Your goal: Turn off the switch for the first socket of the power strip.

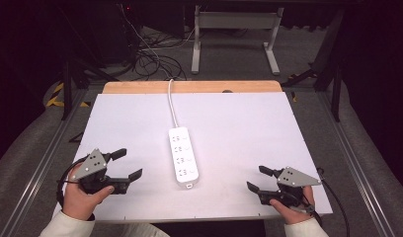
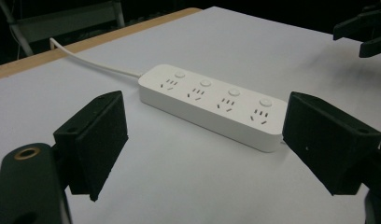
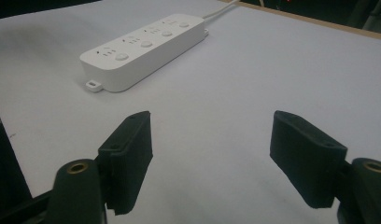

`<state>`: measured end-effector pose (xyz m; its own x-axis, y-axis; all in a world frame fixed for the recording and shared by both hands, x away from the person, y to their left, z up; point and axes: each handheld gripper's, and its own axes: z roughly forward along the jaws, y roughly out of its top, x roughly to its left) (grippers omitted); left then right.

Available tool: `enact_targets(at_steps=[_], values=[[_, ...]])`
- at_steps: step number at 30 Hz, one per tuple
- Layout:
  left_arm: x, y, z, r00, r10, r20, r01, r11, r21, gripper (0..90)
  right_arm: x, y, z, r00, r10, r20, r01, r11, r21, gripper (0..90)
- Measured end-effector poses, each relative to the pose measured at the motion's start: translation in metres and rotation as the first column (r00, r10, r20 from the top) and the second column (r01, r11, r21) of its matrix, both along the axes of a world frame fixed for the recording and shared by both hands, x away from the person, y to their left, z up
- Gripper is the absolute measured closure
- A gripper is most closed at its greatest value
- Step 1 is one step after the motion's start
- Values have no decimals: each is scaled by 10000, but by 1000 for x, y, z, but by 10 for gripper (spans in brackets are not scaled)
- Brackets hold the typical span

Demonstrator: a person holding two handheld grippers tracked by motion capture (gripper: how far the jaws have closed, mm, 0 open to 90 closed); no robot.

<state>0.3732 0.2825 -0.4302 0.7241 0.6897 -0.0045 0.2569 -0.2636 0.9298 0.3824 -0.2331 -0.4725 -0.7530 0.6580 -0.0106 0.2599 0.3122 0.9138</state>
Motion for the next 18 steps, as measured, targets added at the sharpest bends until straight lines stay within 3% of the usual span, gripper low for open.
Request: enact_targets(at_steps=[3,11,16,18], values=[[-2,6,-7,9997,-248,91,249,9996,-98,144,0,0,0,10000,24,3,-24,10000,9,302],[-4,18,-27,9992,-195,-360,174,9982,-571,154,0,0,0,10000,68,-5,-68,10000,-2,302],[-6,20,-37,9983,13,-580,-38,9991,-425,154,0,-1,0,10000,79,12,-79,10000,-40,302],[-8,20,-42,9984,56,-570,-65,9999,-140,153,0,-1,0,10000,93,17,-93,9999,-49,302]])
